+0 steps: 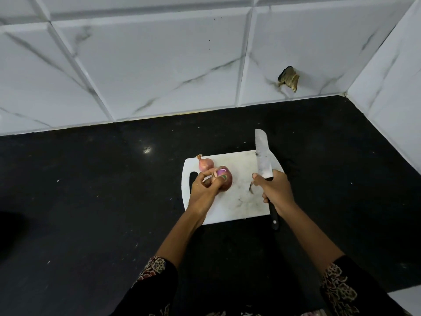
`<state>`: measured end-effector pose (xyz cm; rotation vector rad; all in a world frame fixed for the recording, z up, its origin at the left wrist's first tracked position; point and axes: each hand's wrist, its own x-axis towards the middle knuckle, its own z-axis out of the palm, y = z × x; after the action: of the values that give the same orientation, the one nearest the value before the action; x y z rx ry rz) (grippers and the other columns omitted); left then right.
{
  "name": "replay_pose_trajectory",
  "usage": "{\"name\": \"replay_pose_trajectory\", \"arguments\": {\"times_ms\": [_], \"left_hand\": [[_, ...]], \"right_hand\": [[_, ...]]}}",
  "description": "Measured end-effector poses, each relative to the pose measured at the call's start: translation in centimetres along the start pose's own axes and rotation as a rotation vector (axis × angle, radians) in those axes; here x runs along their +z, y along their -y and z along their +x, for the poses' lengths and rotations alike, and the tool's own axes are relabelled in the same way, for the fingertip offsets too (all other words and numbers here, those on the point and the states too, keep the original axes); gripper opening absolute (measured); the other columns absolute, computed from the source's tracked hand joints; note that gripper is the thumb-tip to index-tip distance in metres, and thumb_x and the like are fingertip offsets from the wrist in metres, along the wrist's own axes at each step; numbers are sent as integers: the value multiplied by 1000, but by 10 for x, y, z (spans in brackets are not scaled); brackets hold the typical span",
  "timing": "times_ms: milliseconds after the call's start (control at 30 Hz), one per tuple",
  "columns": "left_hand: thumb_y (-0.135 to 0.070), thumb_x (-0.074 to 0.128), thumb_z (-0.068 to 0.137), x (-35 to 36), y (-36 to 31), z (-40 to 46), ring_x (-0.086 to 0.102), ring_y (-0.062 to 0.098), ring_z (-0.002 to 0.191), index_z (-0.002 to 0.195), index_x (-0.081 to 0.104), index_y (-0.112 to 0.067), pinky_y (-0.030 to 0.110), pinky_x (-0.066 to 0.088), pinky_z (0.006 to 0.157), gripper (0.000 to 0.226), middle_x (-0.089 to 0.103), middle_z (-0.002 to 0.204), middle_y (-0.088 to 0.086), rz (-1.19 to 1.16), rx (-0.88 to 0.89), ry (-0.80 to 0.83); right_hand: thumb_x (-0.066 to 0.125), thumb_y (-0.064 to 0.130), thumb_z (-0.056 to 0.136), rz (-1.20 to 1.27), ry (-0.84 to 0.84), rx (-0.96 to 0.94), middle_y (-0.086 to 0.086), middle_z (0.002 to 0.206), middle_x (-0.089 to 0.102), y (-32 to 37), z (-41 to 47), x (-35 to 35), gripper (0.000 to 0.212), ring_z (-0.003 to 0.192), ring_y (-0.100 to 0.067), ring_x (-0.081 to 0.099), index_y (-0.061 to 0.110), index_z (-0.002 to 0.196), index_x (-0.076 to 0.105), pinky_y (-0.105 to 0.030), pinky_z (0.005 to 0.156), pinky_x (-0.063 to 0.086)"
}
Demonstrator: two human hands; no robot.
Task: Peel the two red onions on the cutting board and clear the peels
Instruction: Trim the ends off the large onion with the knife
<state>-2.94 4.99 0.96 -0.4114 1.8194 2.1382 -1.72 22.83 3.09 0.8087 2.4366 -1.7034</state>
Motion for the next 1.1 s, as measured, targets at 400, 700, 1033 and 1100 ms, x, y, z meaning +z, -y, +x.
{"name": "replay_pose_trajectory", "arguments": {"times_ms": [400, 700, 1033, 1100], "left_hand": [[-17, 63, 91, 1, 7, -7, 62, 11, 105, 125, 51, -15, 11, 49, 74, 37, 62, 117, 1, 98, 134, 103], [-18, 75, 79, -22, -8, 1, 55, 9, 107, 131, 48, -22, 6, 47, 81, 58, 53, 119, -7, 561, 269, 245], [-25, 84, 67, -22, -10, 7, 48, 5, 109, 136, 50, -16, 2, 35, 86, 77, 56, 128, -1, 800, 316, 254], [-27, 84, 65, -21, -10, 7, 49, 4, 107, 132, 53, -15, -2, 34, 85, 75, 57, 122, -3, 796, 336, 236]], "right_hand": [[65, 27, 87, 106, 318, -18, 7, 44, 50, 19, -28, 18, 22, 38, -5, 44, 13, 103, 65, -19, 38, 38], [68, 20, 84, 92, 205, -41, -3, 77, 62, 12, -36, 38, 24, 48, -9, 52, 16, 106, 60, -19, 39, 44], [39, 24, 100, -141, 190, -56, -7, 90, 64, 19, -40, 22, 26, 50, -9, 48, 11, 118, 51, -18, 39, 38], [35, 21, 100, -215, 253, -108, -6, 91, 64, 17, -48, 15, 32, 49, -7, 49, 19, 132, 36, -19, 40, 38]]}}
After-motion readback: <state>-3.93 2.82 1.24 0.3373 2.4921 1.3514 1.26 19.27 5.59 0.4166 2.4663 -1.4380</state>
